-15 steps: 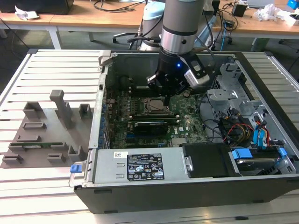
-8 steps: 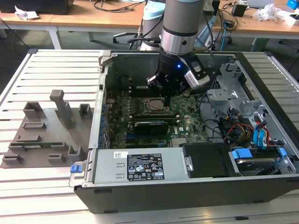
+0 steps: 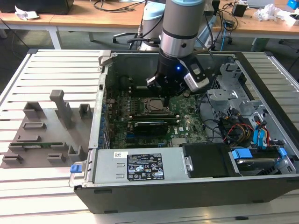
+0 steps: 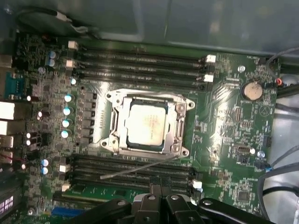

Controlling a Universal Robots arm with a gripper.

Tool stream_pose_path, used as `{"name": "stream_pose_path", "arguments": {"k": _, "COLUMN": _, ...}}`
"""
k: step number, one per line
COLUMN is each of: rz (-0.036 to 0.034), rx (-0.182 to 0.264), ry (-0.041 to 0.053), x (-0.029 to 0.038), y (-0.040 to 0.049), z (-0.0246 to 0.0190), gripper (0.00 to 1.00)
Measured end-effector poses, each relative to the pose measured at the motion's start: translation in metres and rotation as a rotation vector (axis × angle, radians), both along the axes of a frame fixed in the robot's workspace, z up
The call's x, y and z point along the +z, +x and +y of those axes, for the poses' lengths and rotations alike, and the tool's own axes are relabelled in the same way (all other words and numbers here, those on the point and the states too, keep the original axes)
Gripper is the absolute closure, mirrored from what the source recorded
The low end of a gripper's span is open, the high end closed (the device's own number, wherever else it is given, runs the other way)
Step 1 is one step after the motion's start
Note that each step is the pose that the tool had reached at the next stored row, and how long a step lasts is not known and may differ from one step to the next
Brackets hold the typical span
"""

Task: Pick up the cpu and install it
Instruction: 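Install the second cpu locking lever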

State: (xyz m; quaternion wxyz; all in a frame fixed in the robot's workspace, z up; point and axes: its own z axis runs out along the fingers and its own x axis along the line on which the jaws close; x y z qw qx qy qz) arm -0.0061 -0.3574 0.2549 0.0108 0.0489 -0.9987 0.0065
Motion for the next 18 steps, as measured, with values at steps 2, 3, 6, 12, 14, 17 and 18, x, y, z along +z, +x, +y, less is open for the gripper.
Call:
{"name": "stream_pose_path", "arguments": {"k": 2, "rz": 0.0, "rx": 0.0, "ry": 0.0332, "x": 0.0, "y": -0.0004, "z": -0.0002, "gripper": 0.89}}
{"name": "stream_pose_path", "arguments": {"k": 3, "rz": 0.0001, "rx": 0.0, "ry": 0.0523, "x": 0.0, "y": -0.0005, "z": -0.0002, "gripper": 0.89}}
{"name": "stream_pose_path", "arguments": {"k": 6, "rz": 0.0001, "rx": 0.0, "ry": 0.1232, "x": 0.0, "y": -0.0007, "z": -0.0002, "gripper": 0.89}}
{"name": "stream_pose_path", "arguments": {"k": 12, "rz": 0.0, "rx": 0.0, "ry": 0.1747, "x": -0.0057, "y": -0.0057, "z": -0.0146, "gripper": 0.89}}
{"name": "stream_pose_path", "arguments": {"k": 14, "rz": 0.0001, "rx": 0.0, "ry": 0.1747, "x": -0.0088, "y": -0.007, "z": -0.0197, "gripper": 0.89}}
{"name": "stream_pose_path", "arguments": {"k": 17, "rz": 0.0, "rx": 0.0, "ry": 0.1738, "x": -0.0101, "y": -0.0073, "z": -0.0225, "gripper": 0.89}}
{"name": "stream_pose_path", "arguments": {"k": 18, "rz": 0.0, "rx": 0.0, "ry": 0.1732, "x": -0.0102, "y": -0.0073, "z": -0.0228, "gripper": 0.89}}
